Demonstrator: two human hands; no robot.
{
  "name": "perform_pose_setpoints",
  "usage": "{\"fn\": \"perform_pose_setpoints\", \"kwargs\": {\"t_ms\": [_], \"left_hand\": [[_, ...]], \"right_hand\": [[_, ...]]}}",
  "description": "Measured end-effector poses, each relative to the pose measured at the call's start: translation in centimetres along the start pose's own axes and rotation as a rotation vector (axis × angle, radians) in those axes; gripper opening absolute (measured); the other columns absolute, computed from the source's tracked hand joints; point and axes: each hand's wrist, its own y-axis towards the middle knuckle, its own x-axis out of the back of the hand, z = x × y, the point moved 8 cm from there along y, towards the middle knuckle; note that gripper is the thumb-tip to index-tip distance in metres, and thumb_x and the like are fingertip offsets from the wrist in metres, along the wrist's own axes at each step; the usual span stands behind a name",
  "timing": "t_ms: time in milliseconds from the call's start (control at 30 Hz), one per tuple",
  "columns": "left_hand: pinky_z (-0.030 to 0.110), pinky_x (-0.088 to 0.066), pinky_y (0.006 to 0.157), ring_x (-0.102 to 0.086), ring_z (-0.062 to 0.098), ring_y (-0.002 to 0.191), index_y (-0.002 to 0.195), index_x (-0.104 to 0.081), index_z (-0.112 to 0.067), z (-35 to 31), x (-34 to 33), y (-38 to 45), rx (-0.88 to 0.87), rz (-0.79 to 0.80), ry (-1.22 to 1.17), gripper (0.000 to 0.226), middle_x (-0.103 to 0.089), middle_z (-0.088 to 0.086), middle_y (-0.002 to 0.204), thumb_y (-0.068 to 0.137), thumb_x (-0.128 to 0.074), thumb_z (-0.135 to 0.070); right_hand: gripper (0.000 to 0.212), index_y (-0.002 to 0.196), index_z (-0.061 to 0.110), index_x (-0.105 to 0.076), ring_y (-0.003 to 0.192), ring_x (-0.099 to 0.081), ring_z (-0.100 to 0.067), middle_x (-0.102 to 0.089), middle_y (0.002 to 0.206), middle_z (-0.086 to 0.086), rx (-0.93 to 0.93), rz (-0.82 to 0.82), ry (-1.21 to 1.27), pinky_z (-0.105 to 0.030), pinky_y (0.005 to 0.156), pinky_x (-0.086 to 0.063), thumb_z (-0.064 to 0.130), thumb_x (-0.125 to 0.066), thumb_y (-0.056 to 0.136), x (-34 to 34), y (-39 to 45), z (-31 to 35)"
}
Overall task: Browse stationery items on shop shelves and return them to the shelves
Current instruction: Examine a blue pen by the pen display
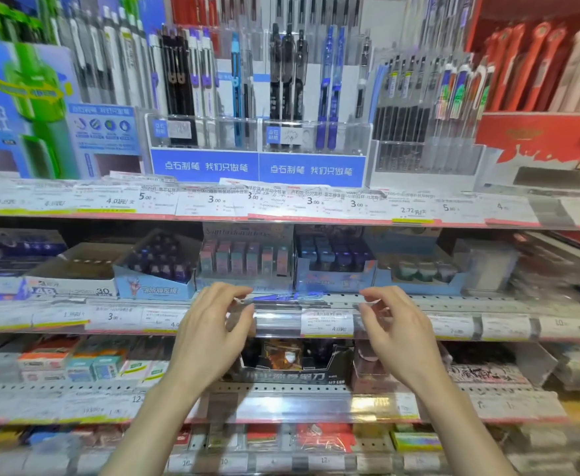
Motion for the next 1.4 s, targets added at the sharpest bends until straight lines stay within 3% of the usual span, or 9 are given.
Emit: {"fn": "perform_pose_setpoints", "kwargs": {"t_ms": [167, 367, 533, 700, 833, 1033, 1200, 1333, 1400], "left_hand": [[0.033, -0.043, 0.089, -0.050, 0.010, 0.103, 0.112, -0.064, -0.026, 0.4, -1.0, 2.7, -0.068, 0.123, 0.157, 0.022, -0.052, -0.015, 0.103, 0.094, -0.058, -0.036], [0.032, -0.045, 0.086, -0.054, 0.011, 0.096, 0.112, -0.065, -0.031, 1.4, -2.8, 4.3, -0.020, 0.309, 0.186, 0.027, -0.058, -0.015, 0.094, 0.095, -0.050, -0.045], [0.035, -0.049, 0.085, -0.059, 0.011, 0.095, 0.109, -0.069, -0.032, 1.9, -3.7, 4.8, -0.017, 0.376, 0.200, 0.039, -0.069, -0.014, 0.100, 0.093, -0.041, -0.054], [0.031, -0.038, 0.073, -0.048, 0.006, 0.074, 0.079, -0.064, -0.023, 0.8, -4.2, 4.8, -0.032, 0.381, 0.122, 0.029, -0.052, -0.003, 0.068, 0.099, -0.048, -0.035], [0.028, -0.037, 0.077, -0.049, 0.007, 0.085, 0.099, -0.073, -0.026, 0.9, -4.4, 4.8, -0.040, 0.387, 0.110, 0.028, -0.058, -0.018, 0.083, 0.099, -0.048, -0.036], [0.029, -0.038, 0.078, -0.048, 0.010, 0.089, 0.106, -0.071, -0.026, 1.2, -4.6, 5.0, -0.030, 0.388, 0.107, 0.027, -0.059, -0.016, 0.089, 0.099, -0.049, -0.037], [0.027, -0.041, 0.075, -0.053, 0.006, 0.091, 0.096, -0.062, -0.038, 1.8, -4.8, 4.9, -0.004, 0.394, 0.074, 0.013, -0.062, -0.016, 0.091, 0.096, -0.049, -0.042], [0.022, -0.048, 0.073, -0.061, 0.001, 0.083, 0.093, -0.063, -0.035, 1.5, -4.5, 4.9, 0.010, 0.384, 0.004, 0.011, -0.066, -0.020, 0.087, 0.095, -0.054, -0.039], [0.018, -0.044, 0.070, -0.060, 0.000, 0.081, 0.095, -0.065, -0.033, 1.5, -4.4, 4.9, 0.010, 0.370, -0.016, 0.011, -0.066, -0.020, 0.086, 0.095, -0.056, -0.039]], "right_hand": [[0.021, 0.113, 0.023, -0.068, 0.103, -0.056, -0.013, -0.065, 0.106, 0.010, 0.075, 0.147, -0.157, -0.026, 0.085, -0.040, 0.030, -0.057, 0.096, -2.1, 3.0, 0.8], [0.026, 0.113, 0.023, -0.072, 0.107, -0.061, -0.017, -0.070, 0.115, 0.006, 0.150, 0.338, -0.247, -0.032, 0.093, -0.047, 0.030, -0.052, 0.097, -4.5, 5.0, 2.8], [0.028, 0.116, 0.024, -0.071, 0.109, -0.063, -0.014, -0.070, 0.119, 0.009, 0.156, 0.459, -0.233, -0.032, 0.093, -0.048, 0.032, -0.051, 0.098, -5.8, 5.7, 3.6], [0.028, 0.111, 0.019, -0.073, 0.100, -0.065, -0.018, -0.073, 0.111, 0.002, 0.134, 0.520, -0.223, -0.034, 0.088, -0.051, 0.031, -0.050, 0.100, -6.4, 6.0, 3.6], [0.035, 0.101, 0.007, -0.072, 0.094, -0.065, -0.026, -0.073, 0.102, -0.010, 0.130, 0.600, -0.219, -0.039, 0.084, -0.051, 0.029, -0.046, 0.102, -7.2, 5.9, 3.6], [0.024, 0.099, 0.016, -0.069, 0.093, -0.064, -0.016, -0.071, 0.101, 0.003, 0.098, 0.643, -0.160, -0.033, 0.085, -0.050, 0.030, -0.049, 0.100, -7.2, 6.2, 3.6], [0.025, 0.100, 0.011, -0.068, 0.087, -0.065, -0.020, -0.072, 0.095, -0.004, 0.042, 0.645, -0.089, -0.035, 0.081, -0.051, 0.030, -0.053, 0.099, -7.4, 6.4, 2.9], [0.021, 0.104, 0.021, -0.071, 0.081, -0.060, -0.003, -0.067, 0.093, 0.013, 0.036, 0.608, -0.036, -0.025, 0.077, -0.044, 0.035, -0.057, 0.098, -7.4, 6.6, 2.8], [0.022, 0.106, 0.021, -0.073, 0.091, -0.062, -0.004, -0.068, 0.102, 0.012, 0.029, 0.577, -0.017, -0.024, 0.082, -0.046, 0.034, -0.058, 0.098, -7.3, 6.6, 2.8]]}}
